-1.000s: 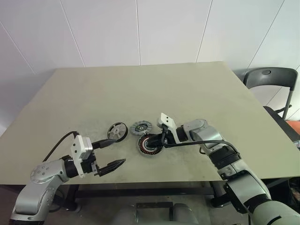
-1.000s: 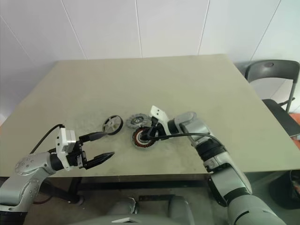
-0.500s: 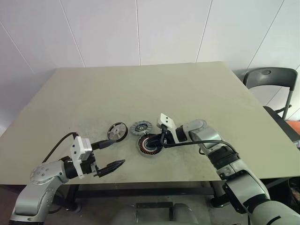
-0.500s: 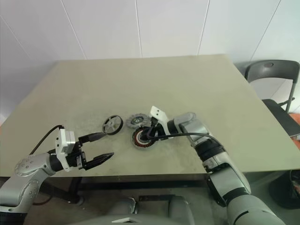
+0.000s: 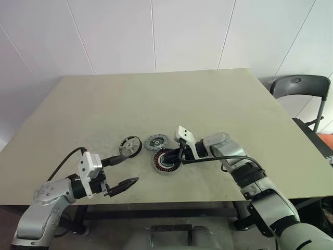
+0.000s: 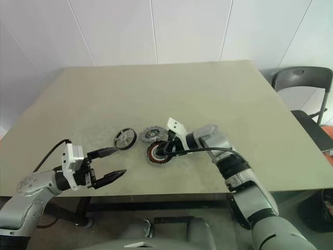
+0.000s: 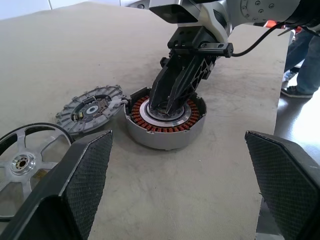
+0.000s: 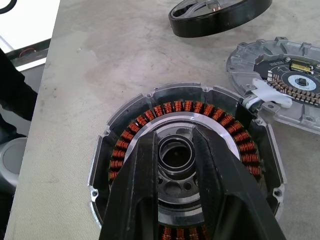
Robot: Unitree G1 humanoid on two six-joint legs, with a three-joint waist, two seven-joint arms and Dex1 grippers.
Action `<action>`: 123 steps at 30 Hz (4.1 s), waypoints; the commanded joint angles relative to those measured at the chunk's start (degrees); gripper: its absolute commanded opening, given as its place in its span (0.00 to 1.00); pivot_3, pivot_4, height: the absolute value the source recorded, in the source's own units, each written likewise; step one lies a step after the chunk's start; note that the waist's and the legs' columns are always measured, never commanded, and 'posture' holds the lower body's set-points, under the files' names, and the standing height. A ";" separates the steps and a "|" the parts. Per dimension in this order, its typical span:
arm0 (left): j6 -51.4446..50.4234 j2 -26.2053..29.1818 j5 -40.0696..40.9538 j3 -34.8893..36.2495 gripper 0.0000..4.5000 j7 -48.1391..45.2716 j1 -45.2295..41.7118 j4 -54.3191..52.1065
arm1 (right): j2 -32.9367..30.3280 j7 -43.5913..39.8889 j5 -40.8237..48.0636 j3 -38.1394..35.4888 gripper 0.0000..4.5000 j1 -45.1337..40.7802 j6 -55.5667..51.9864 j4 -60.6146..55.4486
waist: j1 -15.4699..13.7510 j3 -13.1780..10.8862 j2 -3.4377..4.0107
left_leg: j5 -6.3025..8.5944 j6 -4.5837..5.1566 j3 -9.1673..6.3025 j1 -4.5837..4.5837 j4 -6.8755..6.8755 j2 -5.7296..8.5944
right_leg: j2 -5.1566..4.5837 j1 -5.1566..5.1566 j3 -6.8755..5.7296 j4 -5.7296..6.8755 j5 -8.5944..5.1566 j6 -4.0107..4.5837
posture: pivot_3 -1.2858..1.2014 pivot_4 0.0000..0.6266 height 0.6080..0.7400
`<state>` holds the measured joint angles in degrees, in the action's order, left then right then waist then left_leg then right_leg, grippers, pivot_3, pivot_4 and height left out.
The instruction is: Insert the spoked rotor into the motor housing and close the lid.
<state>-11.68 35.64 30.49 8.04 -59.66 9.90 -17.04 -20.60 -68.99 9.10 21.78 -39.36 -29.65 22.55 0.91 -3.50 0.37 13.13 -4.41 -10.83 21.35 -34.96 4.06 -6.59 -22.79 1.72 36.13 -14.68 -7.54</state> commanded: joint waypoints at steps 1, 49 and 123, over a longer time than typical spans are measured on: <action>1.23 0.08 -0.04 0.31 1.00 0.00 -0.46 -0.89 | -0.52 -0.54 0.37 -1.04 0.15 -0.99 -0.32 -1.75 | -0.01 0.00 0.00 | 0.00 0.00 0.00 0.00 0.00 0.00 | 0.00 0.00 0.00 0.00 0.00 0.00 | 0.52 0.00 1.00; 2.75 -0.59 -0.98 -0.81 1.00 -0.18 -1.41 0.73 | -3.21 -1.57 7.77 -5.88 0.99 -2.28 -8.62 -12.35 | -0.10 0.00 0.00 | 0.00 -0.01 0.00 0.01 -0.01 0.00 | -0.01 0.01 0.00 -0.03 -0.01 0.00 | 0.52 0.00 1.00; 4.24 -1.09 -2.00 -2.41 1.00 0.62 -0.83 1.24 | 2.02 1.16 -1.76 1.12 0.00 -3.85 -0.03 -0.19 | -0.02 -0.01 0.02 | 0.00 0.00 -0.01 0.01 0.02 0.00 | 0.00 -0.03 0.00 -0.01 0.00 0.00 | 0.52 0.00 1.00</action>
<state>-7.37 34.18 28.01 5.21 -59.41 9.33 -13.88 -18.85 -68.06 7.65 23.33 -41.94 -30.67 22.56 0.90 -3.52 0.39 13.13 -4.41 -10.84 21.36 -34.93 4.05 -6.58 -22.82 1.72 36.13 -14.68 -7.54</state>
